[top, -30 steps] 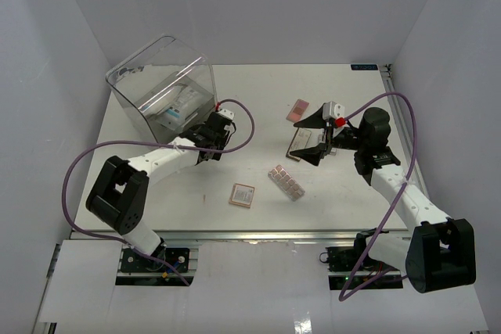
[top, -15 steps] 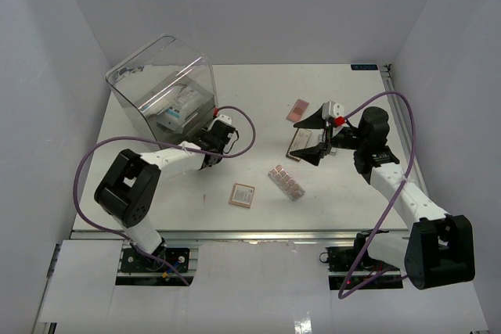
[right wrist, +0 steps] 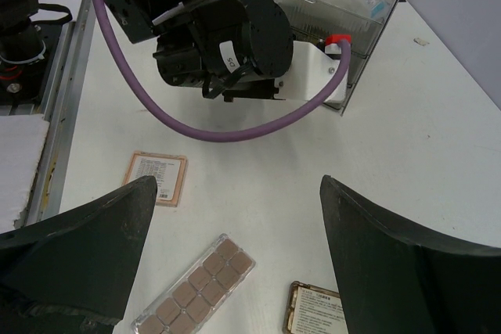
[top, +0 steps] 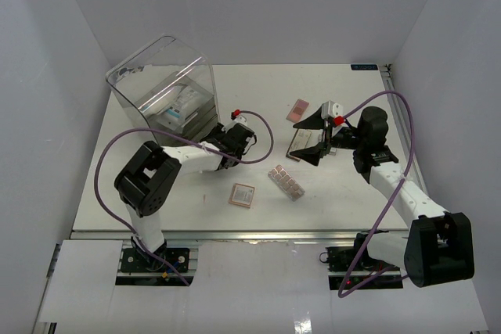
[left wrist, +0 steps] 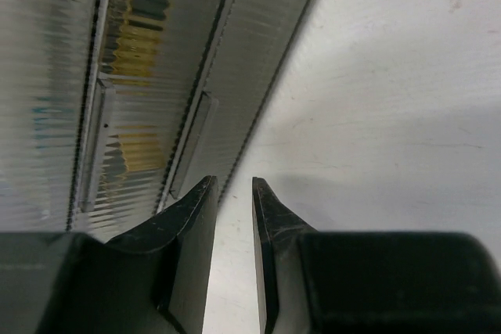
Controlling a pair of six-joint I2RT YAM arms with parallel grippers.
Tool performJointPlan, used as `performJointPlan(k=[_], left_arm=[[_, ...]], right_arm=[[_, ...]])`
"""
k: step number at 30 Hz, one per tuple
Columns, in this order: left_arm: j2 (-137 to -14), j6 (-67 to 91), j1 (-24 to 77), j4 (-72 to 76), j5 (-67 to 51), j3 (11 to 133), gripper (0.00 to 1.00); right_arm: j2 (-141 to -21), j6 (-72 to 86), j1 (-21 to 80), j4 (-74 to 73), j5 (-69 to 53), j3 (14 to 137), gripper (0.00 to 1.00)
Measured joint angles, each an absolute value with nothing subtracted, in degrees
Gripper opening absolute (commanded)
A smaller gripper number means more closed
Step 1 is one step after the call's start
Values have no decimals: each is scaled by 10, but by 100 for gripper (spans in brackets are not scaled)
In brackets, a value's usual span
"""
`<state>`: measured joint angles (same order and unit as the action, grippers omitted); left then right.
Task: Organize the makeup
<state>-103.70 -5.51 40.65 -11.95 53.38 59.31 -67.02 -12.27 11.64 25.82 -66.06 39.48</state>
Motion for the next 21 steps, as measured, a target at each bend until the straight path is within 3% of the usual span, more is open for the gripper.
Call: performJointPlan(k=[21], left_arm=[[-1095,-150,402,-52,621,620,36]], right_arm=[[-670,-124,112,255,-662,395,91]])
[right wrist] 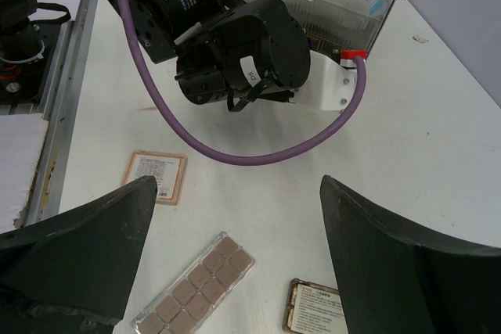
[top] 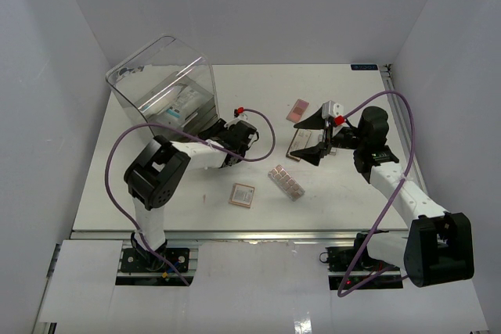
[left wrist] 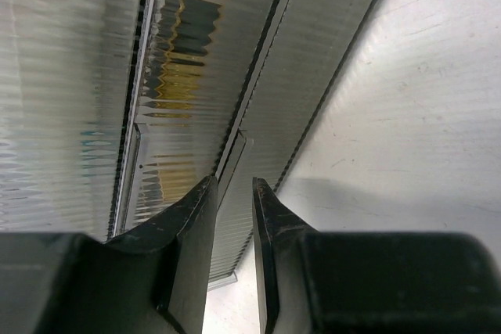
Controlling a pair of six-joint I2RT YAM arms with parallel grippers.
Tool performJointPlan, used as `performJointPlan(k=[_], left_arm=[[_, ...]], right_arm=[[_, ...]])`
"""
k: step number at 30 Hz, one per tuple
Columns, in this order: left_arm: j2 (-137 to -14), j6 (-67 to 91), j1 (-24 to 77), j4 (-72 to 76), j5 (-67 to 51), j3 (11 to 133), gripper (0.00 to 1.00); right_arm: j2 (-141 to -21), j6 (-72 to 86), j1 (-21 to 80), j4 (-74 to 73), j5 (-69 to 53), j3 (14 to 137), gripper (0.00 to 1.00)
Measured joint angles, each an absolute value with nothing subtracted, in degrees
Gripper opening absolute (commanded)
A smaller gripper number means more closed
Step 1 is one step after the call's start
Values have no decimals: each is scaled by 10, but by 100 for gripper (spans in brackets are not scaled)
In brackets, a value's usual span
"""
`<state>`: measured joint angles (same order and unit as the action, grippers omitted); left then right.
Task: Organize the makeup
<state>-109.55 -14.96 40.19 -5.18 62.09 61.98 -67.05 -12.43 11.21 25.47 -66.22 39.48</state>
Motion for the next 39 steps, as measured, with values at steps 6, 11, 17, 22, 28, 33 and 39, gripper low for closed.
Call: performJointPlan(k=[6,11,17,22,28,33,39], left_arm=[[-1116,-156,391,-44,627,620,36],[-1123,-158,384,-40,635,620,36],[-1129,-159,380,-38,643,625,35],[-1136,-161,380,-37,654,628,28],[-1142,-168,380,-32,669,631,6],[-1142,-165,380,-36,668,631,0],[-1138,-131,386,-65,664,636,0]], right_arm=[[-670,-124,112,255,-662,395,91],[-670,-124,109,255,-662,395,91],[-670,-124,108,255,-662,395,91],[-670,-124,106,255,-663,395,91],[-670,-124,105,254,-664,395,91],[-670,-124,105,254,-665,395,91],[-670,-124,105,255,-665,395,91]])
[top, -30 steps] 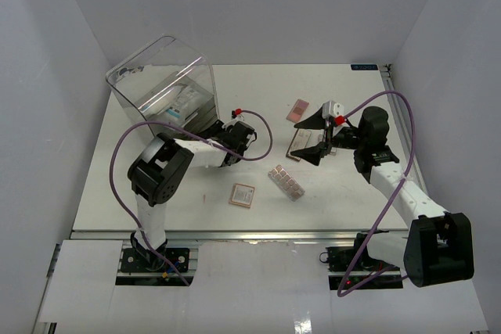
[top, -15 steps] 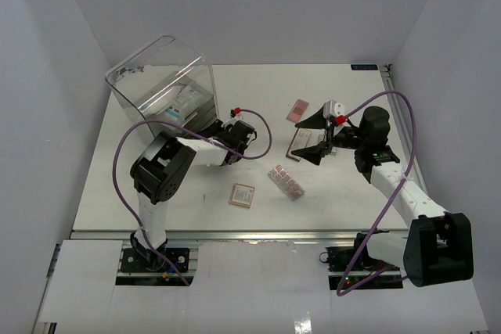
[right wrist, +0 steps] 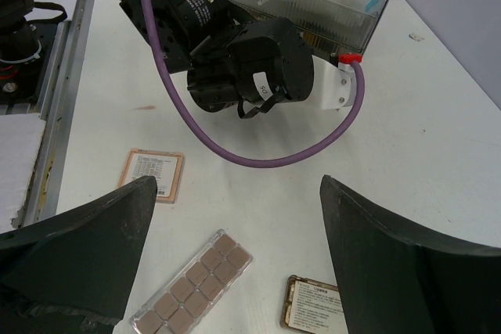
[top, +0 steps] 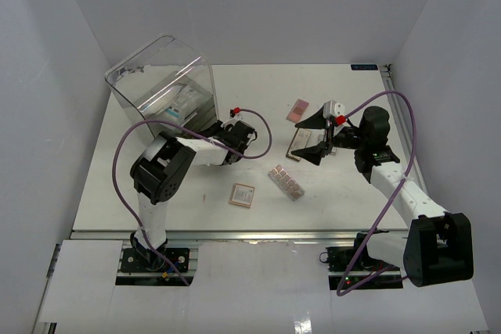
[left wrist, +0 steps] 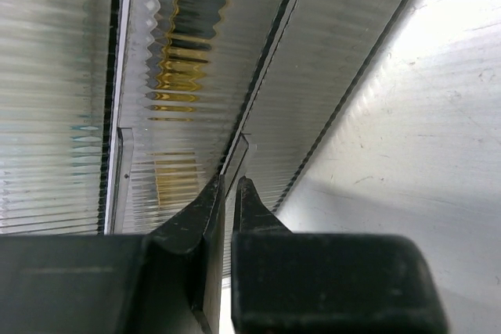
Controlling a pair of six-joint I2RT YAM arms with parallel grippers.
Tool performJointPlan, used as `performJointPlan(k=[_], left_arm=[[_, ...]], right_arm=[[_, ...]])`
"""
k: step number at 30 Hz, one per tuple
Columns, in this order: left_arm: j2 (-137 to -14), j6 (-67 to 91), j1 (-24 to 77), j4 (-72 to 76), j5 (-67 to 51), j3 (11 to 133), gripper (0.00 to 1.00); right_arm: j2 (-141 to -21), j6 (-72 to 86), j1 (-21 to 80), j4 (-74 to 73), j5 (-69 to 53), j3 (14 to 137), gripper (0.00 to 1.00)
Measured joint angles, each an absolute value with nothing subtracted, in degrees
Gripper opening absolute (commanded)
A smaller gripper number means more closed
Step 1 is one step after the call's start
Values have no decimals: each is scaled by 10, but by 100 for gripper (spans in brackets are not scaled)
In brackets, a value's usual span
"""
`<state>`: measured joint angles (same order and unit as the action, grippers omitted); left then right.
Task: Organize the makeup
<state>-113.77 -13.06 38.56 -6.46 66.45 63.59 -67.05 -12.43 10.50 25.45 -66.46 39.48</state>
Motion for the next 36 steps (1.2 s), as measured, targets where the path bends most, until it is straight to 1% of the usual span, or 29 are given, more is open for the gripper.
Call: performJointPlan(k=[4,9,17,18,19,22,25,29,33,35,36], left_arm=[[-1129,-97,400,-95,662,636,0],[-1114,-45,447,-152,656,637,0],[-1110,79,496,-262,652,658,0],[-1109,94,498,-272,653,659,3],[-1107,109,498,-282,652,661,9],[-1102,146,500,-308,645,664,42],[-1102,172,500,-335,618,666,50],[-1082,189,503,-359,577,677,55],[-1026,206,506,-374,530,681,59],[-986,217,508,-378,500,681,64],[-964,223,508,-379,483,681,70]], right_arm=[[-670,-124,105,254,-665,395,91],[-670,-124,104,254,-665,395,91],[-670,-124,101,254,-666,395,91],[-670,-124,101,254,-666,395,91],[-670,-124,101,254,-666,395,91],[-670,-124,101,254,-666,395,91],[-670,-124,99,254,-666,395,91],[-670,-125,93,254,-666,395,91],[-670,-127,72,249,-668,395,91],[-669,-126,59,244,-668,395,91],[-669,-126,53,242,-669,395,92]])
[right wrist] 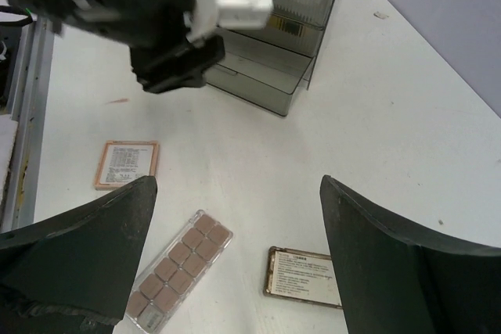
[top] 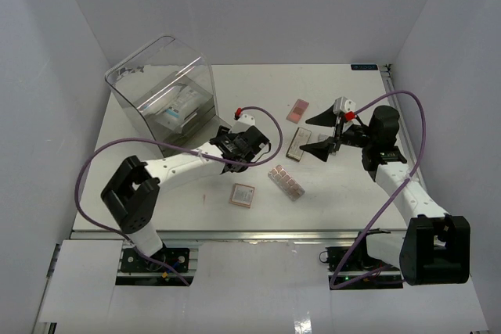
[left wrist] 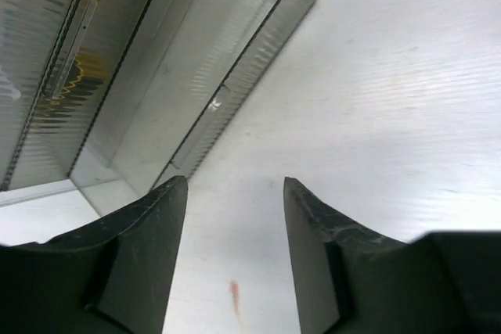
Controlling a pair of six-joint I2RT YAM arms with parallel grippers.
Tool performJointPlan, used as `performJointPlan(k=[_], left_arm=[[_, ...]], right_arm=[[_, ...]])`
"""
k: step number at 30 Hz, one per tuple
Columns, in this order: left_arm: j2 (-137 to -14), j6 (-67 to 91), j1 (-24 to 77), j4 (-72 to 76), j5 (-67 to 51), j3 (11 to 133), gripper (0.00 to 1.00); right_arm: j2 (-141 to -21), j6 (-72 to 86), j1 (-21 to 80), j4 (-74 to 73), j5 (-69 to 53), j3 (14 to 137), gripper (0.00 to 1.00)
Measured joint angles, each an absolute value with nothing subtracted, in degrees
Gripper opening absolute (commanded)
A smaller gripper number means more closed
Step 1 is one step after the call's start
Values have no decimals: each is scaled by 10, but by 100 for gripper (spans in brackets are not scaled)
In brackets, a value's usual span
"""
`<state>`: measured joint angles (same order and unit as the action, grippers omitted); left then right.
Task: Organize the makeup
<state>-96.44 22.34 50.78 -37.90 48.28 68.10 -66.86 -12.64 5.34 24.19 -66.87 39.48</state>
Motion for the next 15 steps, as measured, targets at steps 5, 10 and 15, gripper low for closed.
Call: performJointPlan(k=[5,10,15], left_arm=[[-858,240,507,-366,355,659,98],[-752,248,508,-341,200,568,98],[-728,268,509,-328,127,507,98]], right_arm=[[-668,-127,40,237,-672,395,92],[-673,-138,38,216,-675,397,92],[-686,-152,38,189,-674,400,92]])
